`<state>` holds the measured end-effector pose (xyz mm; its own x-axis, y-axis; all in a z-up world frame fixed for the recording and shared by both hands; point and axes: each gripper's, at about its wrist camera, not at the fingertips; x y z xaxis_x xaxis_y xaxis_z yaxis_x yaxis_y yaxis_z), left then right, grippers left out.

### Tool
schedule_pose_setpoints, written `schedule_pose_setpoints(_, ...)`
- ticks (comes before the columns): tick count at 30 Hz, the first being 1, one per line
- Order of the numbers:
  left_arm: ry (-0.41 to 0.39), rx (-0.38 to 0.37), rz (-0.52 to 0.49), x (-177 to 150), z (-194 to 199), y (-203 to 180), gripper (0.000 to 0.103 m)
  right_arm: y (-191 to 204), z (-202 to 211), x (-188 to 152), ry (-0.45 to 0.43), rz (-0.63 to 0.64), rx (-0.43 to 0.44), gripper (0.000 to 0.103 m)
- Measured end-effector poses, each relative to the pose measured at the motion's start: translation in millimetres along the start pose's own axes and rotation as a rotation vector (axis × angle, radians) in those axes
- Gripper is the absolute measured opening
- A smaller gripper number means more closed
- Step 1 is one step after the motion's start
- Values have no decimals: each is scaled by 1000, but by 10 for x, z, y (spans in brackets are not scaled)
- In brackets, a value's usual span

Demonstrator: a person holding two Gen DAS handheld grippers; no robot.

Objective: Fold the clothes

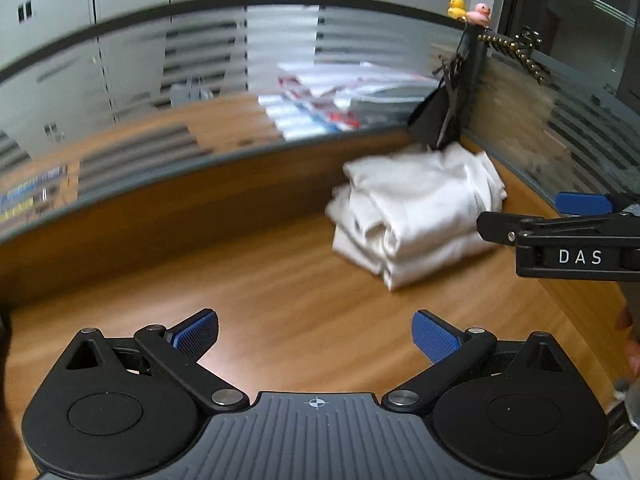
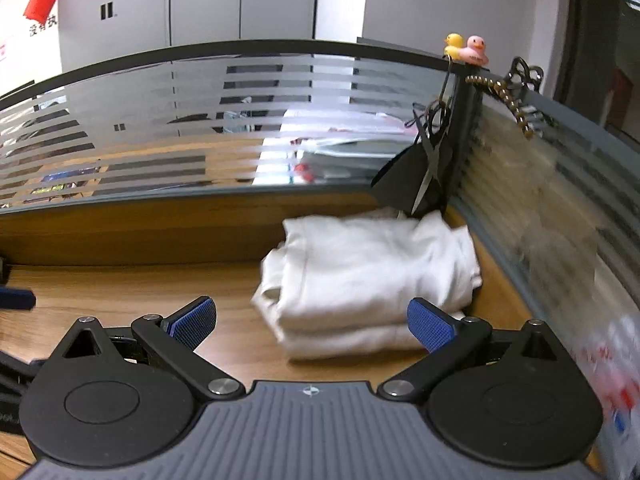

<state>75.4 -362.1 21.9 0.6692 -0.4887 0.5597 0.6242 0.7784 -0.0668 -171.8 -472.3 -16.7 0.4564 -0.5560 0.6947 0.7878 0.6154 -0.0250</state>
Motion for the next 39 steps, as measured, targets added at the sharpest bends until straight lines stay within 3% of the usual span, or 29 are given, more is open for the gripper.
schedule_pose_setpoints(7,46,-48,-35,-407,281,381,103,468,270,-359,21,-82,-30,102)
schedule_pose_setpoints(14,40,-41,-117,-779,577,662,103,872,516,-658,39,-161,-43,102)
schedule_pose_setpoints(20,55,-52,-118,-1052,715,928,103,1209,697,-836,44,-173,-60,102)
schedule_pose_setpoints(31,30,-49,-104,-1309,925,1251,103,1746,865,-1075,34,-181,-76,102)
schedule_pose_setpoints(39,21,-28,-101,-1347,962,1293,103,1878,906,-1142,32,-203,-74,102)
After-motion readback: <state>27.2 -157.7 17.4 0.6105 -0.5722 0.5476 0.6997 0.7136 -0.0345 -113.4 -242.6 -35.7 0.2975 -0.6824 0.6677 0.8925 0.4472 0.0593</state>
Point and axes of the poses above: each gripper's, at about its wrist camera, not at the fingertips, and z roughly against the way its jaws point, y to its left, x to its top, and after that the axes turned 7 degrees about y, right-handed
